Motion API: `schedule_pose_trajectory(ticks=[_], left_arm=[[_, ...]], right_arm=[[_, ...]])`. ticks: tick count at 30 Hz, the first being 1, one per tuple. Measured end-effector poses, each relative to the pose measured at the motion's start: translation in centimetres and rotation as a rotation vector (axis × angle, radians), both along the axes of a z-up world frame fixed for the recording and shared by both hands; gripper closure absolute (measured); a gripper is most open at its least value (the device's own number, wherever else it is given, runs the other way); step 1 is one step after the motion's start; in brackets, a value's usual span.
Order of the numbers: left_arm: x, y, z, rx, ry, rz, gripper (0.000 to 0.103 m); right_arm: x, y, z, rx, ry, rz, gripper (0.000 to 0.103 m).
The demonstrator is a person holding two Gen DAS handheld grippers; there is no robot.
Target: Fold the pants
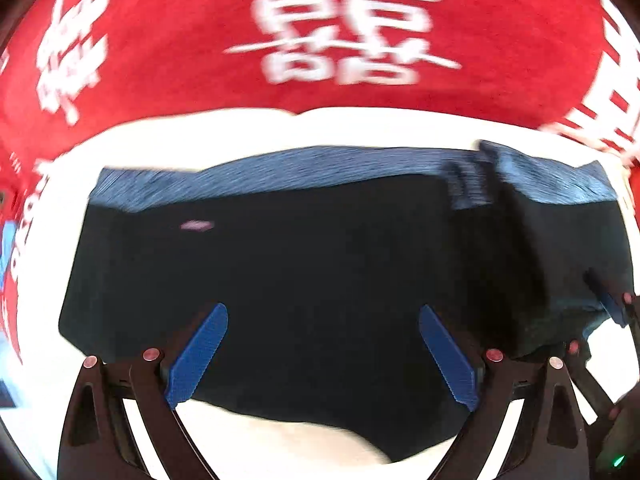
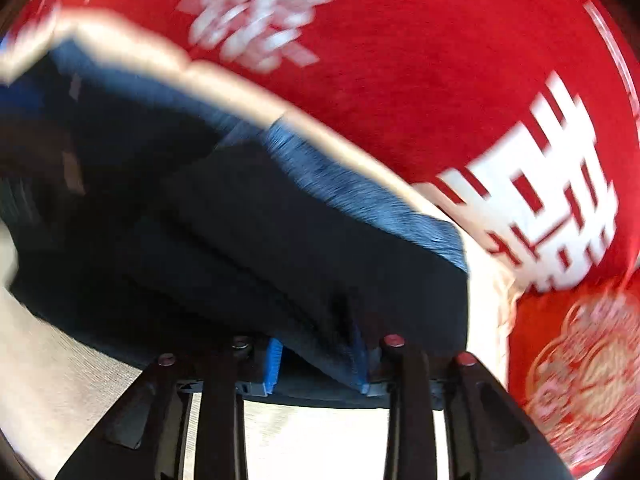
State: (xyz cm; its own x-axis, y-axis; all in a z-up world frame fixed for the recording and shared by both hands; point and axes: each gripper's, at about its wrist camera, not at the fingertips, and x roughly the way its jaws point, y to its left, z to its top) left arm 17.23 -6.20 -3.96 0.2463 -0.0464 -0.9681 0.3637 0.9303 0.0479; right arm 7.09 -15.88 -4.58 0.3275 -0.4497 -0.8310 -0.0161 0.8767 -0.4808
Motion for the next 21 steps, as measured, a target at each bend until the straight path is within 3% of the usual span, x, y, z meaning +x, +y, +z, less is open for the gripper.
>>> schedule_pose_trajectory(ticks=[3,5,7,10,12,15,16,17,21], left_arm=[[0.2,3.1,0.0,-0.014,0.019,0.029,0.006],[0.0,3.6,0.1,-0.035,0.043,0.035,0.006],[-0.2,3.2,0.5,-0.078,0.054,0.024,0.006],[-0.6,1.7,1.1,-0.137,0.080,-0.029,0.006],[-0.9,0.4,1.2,-0.176,0.106,-0.068,0.006],[-1.5,-1.7,1.3,-0.237,0.148,-0.124,0.006],[-1.7,-2.3,1.3,-0.251,0.157,-0.141,0.006],[-1.9,-2.9,1.6,-0.266,0.165,-0.153,0.006],[-1.5,-3.8,3.0,-0.378,0.191,-0.165,0.006]], right_arm=[[-1.5,1.7,1.4,0.012,-0.025,0.070,0.047],[-2.9,1.9,3.3,0.117,-0.035,0.087,0.044],[-3.5,0.4,4.6,0.291,-0.039,0.045,0.044],[-3.6,-3.3,6.2,0.605,-0.084,-0.125,0.044],[-3.5,-5.1,6.6,0.641,-0.120,-0.215,0.044],[-2.8,-6.2,6.7,0.662,-0.124,-0.212,0.044],[-2.7,-7.0,6.4,0.743,-0.122,-0.245,0.044],[-2.9,-8.4,5.6,0.897,-0.123,-0.320,0.044],[-4.5,-11.6,2.8,1.232,-0.172,-0.604,0.044]])
